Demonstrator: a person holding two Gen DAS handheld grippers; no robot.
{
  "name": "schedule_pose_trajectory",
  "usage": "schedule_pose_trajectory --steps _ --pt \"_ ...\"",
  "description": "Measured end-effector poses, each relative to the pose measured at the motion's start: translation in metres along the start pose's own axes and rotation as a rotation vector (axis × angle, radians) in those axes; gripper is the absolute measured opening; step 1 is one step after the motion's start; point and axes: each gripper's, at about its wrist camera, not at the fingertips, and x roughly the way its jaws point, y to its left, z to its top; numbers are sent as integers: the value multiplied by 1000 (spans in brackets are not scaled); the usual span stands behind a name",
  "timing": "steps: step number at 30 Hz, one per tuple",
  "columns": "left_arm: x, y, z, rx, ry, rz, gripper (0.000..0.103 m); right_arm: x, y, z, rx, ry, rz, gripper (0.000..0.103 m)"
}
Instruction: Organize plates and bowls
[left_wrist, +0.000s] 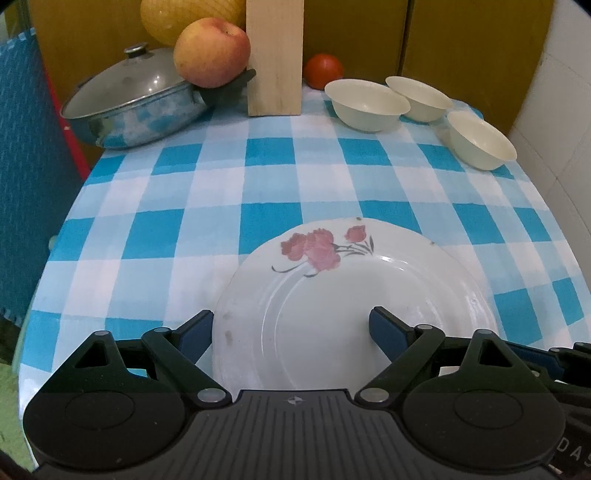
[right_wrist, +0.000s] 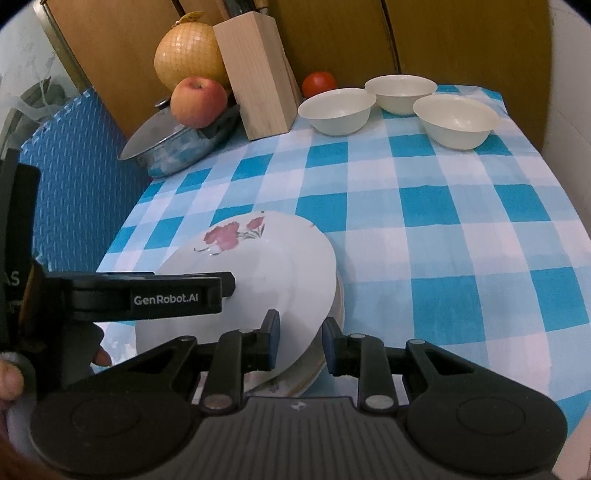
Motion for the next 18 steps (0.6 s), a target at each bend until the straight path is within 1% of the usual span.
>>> schedule_pose_trajectory --steps 3,5,6,7,8,9,10,12,15,18 --pt "0 -1 -2 7 2 7 93 -1 4 -3 -25 -5 -6 24" --pt "-2 -5 -4 29 -11 23 93 -4 8 -5 -55 -24 -10 24" --pt "-3 -7 -6 44 -27 31 90 -4 10 -6 -71 -30 -10 24" --pt "-7 -12 -8 77 -43 3 89 -4 12 -6 -80 -25 -15 24" --pt "-11 -19 -10 105 -57 -15 84 -2 12 -7 -79 -17 -17 24" --pt "-14 -23 -12 107 -74 -1 84 0 10 -7 -72 -5 -17 24" --pt "-13 -25 -13 112 -68 -7 84 1 8 -7 -61 8 -15 24" --pt "-9 -23 -13 103 -31 -25 85 1 4 -7 -51 8 -24 24" --pt "-10 -22 -13 105 -36 -12 86 -6 4 -4 -57 -41 -12 23" --pt "-9 -24 -13 117 -32 -11 86 -8 8 -3 -82 -69 -30 23"
